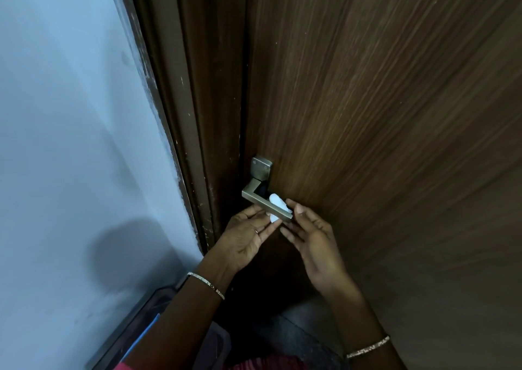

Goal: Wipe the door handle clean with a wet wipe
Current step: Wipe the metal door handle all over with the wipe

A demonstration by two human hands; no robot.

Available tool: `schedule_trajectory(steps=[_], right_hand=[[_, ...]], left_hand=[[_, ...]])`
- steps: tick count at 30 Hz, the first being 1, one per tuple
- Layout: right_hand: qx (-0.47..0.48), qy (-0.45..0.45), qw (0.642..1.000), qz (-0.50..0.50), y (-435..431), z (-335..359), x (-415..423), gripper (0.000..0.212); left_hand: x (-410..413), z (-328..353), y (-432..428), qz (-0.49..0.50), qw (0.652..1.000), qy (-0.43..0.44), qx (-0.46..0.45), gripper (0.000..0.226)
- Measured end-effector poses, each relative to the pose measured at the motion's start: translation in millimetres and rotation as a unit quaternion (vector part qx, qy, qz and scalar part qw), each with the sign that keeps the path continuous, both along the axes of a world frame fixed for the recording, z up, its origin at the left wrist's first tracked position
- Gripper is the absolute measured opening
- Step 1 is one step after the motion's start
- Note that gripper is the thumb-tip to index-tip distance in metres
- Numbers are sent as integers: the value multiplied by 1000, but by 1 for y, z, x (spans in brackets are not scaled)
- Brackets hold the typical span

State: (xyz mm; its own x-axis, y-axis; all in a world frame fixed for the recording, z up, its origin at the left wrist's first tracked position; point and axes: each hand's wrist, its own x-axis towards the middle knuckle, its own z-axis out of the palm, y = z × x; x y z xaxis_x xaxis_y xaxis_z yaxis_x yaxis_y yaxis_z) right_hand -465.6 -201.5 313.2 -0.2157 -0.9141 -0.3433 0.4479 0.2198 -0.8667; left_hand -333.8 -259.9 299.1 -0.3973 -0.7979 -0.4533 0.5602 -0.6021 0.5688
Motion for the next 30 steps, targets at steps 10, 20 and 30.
schedule_trajectory(steps=[10, 20, 30], right_hand=[[-27, 87, 986, -138, -1, 10, 7, 19], [-225, 653, 721, -46, 8, -3, 39, 27], [-201, 771, 602, 52, -34, 3, 65, 37]], left_hand=[[27, 12, 2, -47, 981, -165, -87, 32], [42, 11, -4, 15, 990, -134, -50, 37], [43, 22, -6, 1, 992, -123, -35, 68]])
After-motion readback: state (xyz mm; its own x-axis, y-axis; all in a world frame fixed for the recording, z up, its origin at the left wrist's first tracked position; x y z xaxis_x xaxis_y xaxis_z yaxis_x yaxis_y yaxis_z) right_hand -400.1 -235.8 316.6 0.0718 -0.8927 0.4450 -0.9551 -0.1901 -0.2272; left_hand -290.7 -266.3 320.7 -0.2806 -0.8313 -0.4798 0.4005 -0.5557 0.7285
